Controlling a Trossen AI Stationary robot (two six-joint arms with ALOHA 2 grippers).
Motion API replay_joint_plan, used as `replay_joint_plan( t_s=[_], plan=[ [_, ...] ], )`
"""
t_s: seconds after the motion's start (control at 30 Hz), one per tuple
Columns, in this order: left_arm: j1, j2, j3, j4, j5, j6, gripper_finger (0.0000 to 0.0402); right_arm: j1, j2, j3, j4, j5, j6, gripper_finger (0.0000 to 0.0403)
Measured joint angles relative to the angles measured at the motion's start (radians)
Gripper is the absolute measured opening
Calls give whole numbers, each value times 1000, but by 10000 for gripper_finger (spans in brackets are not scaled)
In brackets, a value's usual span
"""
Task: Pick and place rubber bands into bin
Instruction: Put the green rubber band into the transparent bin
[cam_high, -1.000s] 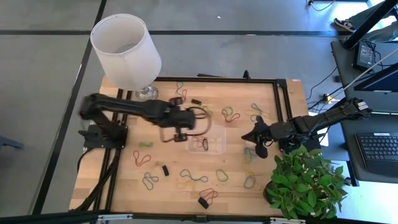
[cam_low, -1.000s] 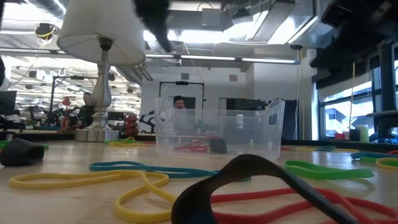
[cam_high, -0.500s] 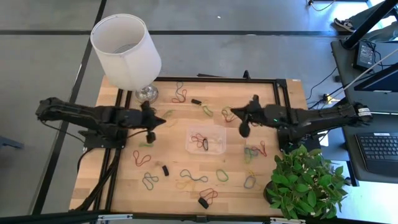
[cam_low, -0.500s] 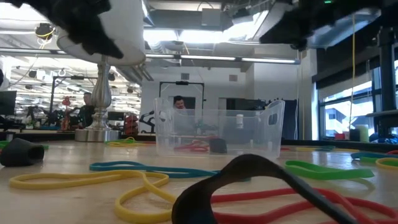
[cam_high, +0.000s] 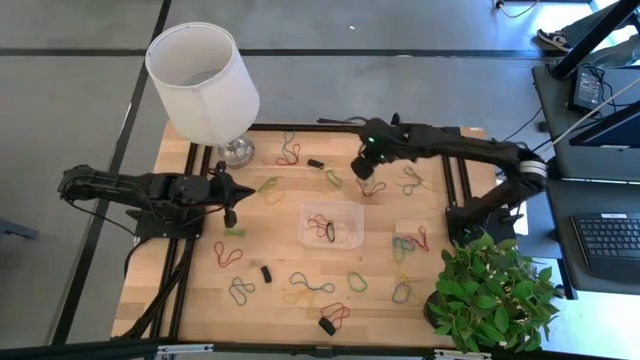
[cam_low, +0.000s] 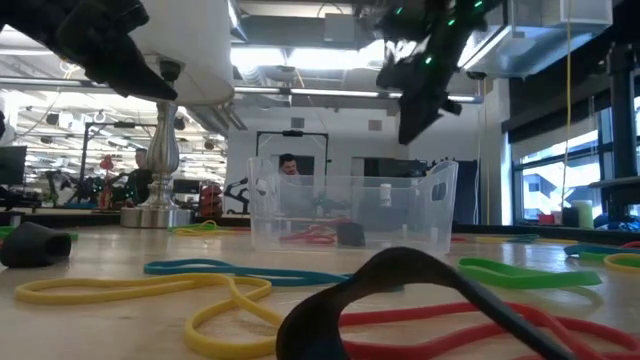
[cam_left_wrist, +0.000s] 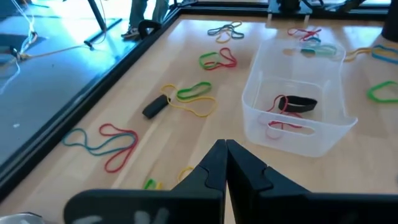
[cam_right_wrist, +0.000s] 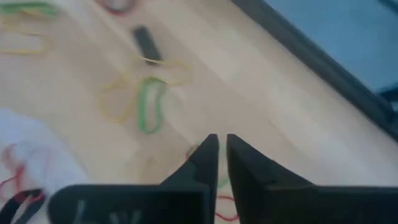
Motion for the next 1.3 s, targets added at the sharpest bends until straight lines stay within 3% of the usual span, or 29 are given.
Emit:
replay_joint_plan(
  t_s=[0.13,0.27,0.47,0.77,1.03,1.17,1.3],
  plan=[
    [0,0,0,-5,-1,30,2,-36,94,41,-49,-7,49,85],
    [0,0,0,-16,0,37,1,-57,165,33,-55,-79,101,116],
    [0,-2,0,-15,4,40,1,-61,258,27,-74,-105,122,139],
    [0,-4,0,-15,9,38,1,-79,369,27,-74,-105,140,140],
    [0,-4,0,-15,29,20,2,-132,394,-19,-50,-133,143,137],
    [0,-4,0,-15,29,20,2,-154,384,-92,24,-210,147,112],
    [0,-4,0,-15,29,20,2,-154,376,-138,61,-219,147,68]
  ],
)
